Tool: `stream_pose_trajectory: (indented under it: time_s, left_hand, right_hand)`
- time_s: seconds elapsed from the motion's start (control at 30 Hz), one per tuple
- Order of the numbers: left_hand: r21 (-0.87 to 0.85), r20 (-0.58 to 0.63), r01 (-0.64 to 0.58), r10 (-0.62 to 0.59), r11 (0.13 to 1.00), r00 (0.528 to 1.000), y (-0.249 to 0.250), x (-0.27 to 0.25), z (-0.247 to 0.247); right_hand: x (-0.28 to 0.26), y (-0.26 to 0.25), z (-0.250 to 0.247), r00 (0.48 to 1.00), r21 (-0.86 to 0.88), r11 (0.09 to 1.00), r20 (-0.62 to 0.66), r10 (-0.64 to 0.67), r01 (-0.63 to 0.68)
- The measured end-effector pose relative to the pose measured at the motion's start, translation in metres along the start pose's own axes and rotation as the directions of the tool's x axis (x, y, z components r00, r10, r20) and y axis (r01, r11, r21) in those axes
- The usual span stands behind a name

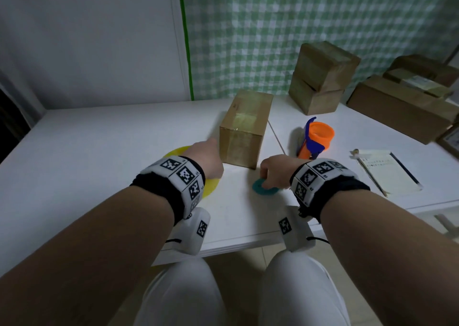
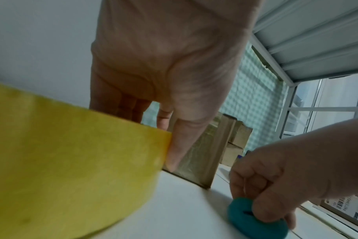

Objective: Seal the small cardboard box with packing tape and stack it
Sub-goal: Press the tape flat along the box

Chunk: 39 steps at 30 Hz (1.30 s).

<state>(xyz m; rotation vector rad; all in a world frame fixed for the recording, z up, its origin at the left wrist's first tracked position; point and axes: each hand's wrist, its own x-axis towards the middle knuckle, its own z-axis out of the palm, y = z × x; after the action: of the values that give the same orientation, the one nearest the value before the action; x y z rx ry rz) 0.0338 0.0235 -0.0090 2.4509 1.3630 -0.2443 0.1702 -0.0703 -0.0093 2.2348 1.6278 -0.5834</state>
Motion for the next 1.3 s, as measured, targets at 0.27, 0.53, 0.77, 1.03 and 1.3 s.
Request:
stream_pose_trajectory:
  time_s: [0.27,0.53,0.77,1.03,1.3]
  left_hand:
    - [0.056,0.034,0.000,-0.002,0.998,0.999,-0.009,0.004,-0.012]
    - [-0.379,-0.195,-0.288,0.229,0.879,0.954,0.007,0.013,-0.036]
    - [-0.277,-0.235,-0.357,0.297,0.892,0.925,0.014,0.023,-0.014]
    - [-0.112,-0.199,-0.260,0.235,0.959,0.951,0.016,0.025,-0.003]
    - [0.029,-0.258,-0.220,0.220,0.975,0.941,0.023,0.020,-0.005]
  right_hand:
    - [0.013,0.027,-0.014,0.865,0.389,0.920,-0.449,0.225,-0.037]
    - [0.018,0.016,-0.034,0.827,0.610,0.747,-0.542,0.151,0.263]
    - [0.022,0.026,-0.024,0.868,0.678,0.677,-0.483,0.116,0.287]
    - [0.020,0.027,-0.025,0.867,0.663,0.688,-0.489,0.100,0.294]
    - [0.017,0.027,-0.023,0.883,0.695,0.659,-0.459,0.098,0.289]
